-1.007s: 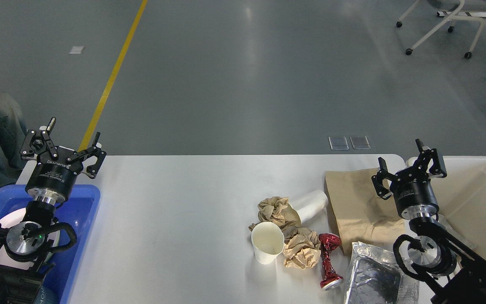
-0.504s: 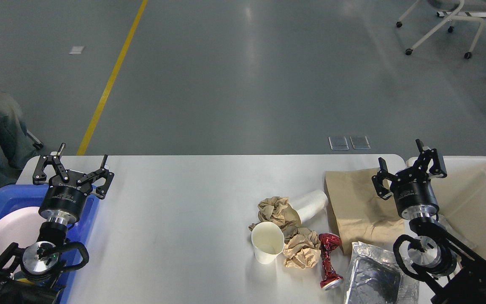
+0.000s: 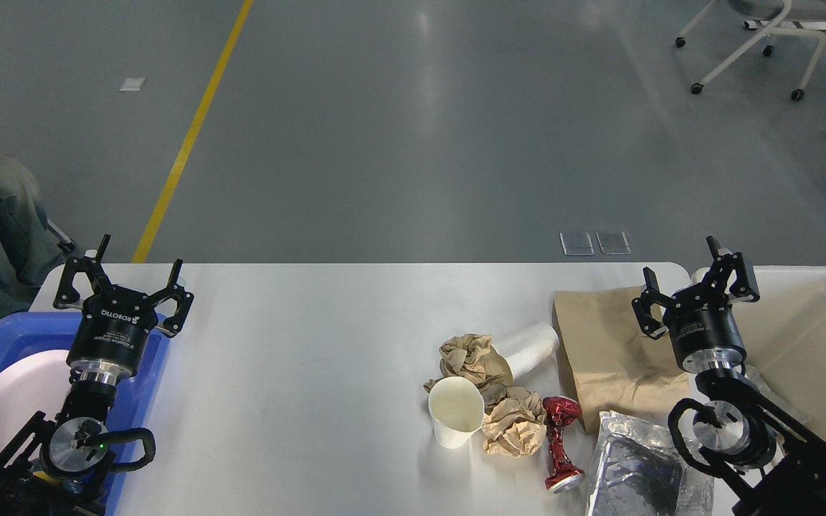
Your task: Tidy desktop
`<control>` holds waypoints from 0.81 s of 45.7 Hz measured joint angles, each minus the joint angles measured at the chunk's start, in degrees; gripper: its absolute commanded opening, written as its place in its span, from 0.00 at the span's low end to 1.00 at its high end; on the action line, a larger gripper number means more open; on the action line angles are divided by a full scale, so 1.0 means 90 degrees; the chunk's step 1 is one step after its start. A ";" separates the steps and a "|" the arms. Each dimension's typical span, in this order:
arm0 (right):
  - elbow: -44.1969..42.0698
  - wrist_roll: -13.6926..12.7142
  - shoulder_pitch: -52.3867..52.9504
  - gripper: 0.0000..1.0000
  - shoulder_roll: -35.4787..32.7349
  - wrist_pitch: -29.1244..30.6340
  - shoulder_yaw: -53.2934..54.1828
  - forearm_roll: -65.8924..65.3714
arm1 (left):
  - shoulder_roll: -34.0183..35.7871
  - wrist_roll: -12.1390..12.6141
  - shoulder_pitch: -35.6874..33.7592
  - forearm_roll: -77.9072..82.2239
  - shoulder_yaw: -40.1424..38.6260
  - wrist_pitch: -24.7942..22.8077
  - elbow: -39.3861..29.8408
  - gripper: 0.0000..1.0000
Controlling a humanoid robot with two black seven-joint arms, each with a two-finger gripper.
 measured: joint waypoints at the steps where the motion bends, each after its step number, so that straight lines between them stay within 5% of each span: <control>1: 0.0000 0.0000 0.0000 1.00 0.0000 0.0000 0.0000 0.0000 | -0.0029 0.0000 0.0000 -0.0108 0.0015 0.0009 0.0000 0.96; 37: 0.0009 0.0000 0.0000 1.00 0.0000 0.0000 0.0000 0.0000 | -0.0035 0.0068 0.0009 -0.0636 0.0071 -0.0008 -0.0009 0.96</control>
